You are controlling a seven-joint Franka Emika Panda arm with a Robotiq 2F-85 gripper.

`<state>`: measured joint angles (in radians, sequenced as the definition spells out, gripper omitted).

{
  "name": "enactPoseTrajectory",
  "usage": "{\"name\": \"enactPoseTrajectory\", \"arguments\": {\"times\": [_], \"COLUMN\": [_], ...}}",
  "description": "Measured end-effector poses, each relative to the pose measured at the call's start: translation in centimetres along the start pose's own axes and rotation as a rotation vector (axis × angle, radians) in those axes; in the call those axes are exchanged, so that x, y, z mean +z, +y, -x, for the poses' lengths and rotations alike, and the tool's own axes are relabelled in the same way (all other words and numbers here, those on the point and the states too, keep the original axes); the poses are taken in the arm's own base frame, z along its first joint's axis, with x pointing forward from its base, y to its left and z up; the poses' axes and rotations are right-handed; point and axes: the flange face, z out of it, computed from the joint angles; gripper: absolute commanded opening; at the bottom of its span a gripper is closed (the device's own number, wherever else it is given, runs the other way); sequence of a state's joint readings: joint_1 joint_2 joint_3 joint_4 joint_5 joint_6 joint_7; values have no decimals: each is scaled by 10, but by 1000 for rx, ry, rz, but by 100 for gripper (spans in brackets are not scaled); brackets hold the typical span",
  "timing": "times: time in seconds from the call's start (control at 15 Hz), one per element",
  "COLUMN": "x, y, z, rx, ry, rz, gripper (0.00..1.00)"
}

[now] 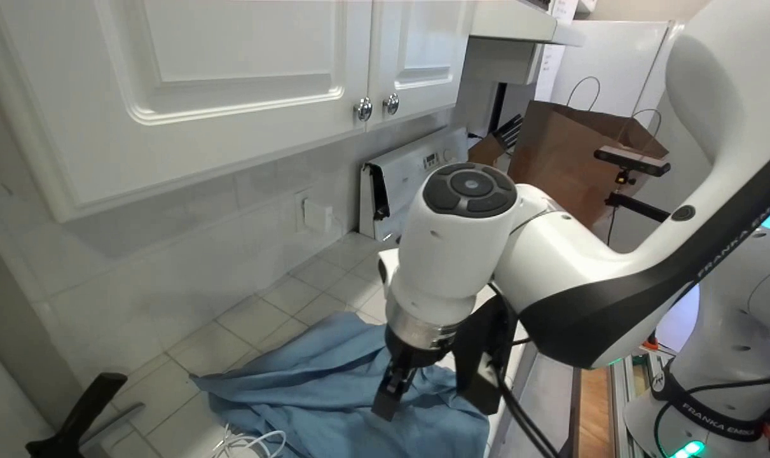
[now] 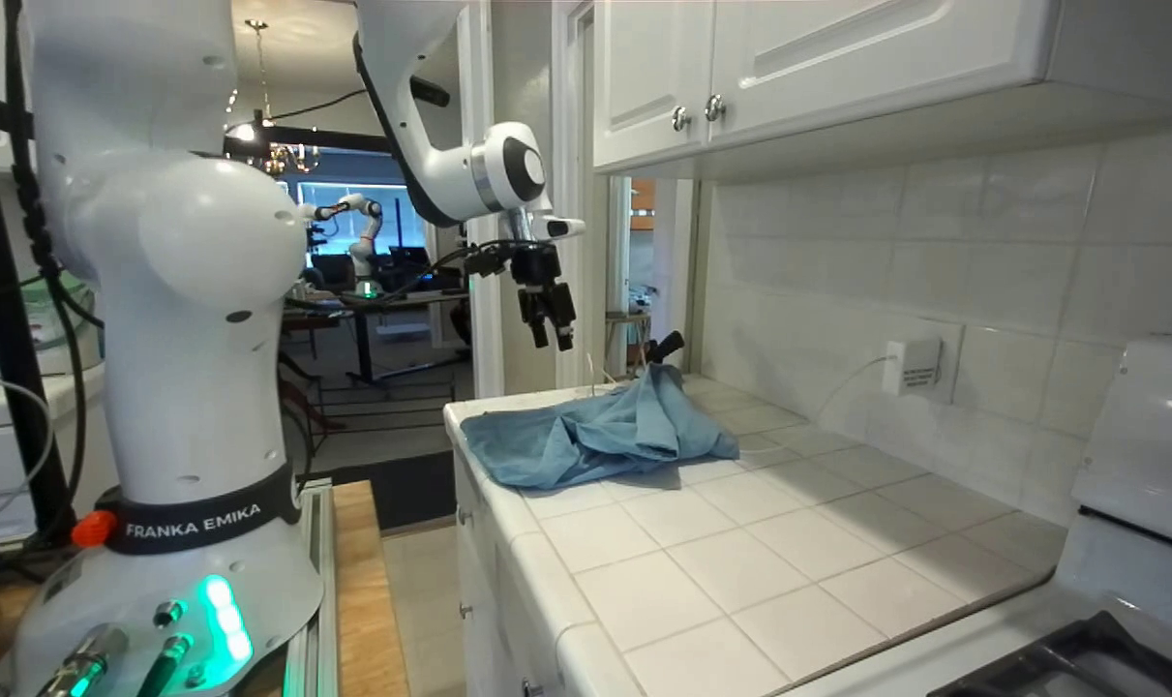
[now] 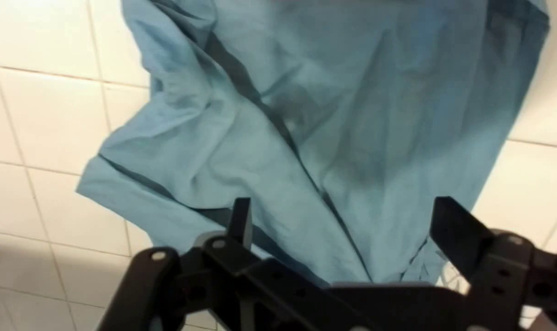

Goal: Fold the blue pillowcase in half from right to left.

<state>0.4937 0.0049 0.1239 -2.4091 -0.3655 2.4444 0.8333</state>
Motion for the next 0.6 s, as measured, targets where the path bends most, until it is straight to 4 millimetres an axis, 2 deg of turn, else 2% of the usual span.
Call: {"name": "enactPoseTrajectory", "arguments": {"times": [0.27, 0.4, 0.6], "x": [-7, -9, -11], "y": [57, 68, 66], "z": [32, 42, 46], "rx": [-187, -213, -224], "ry": [5, 10, 14], "rz": [-3, -6, -8], "gripper": [100, 100, 100]}}
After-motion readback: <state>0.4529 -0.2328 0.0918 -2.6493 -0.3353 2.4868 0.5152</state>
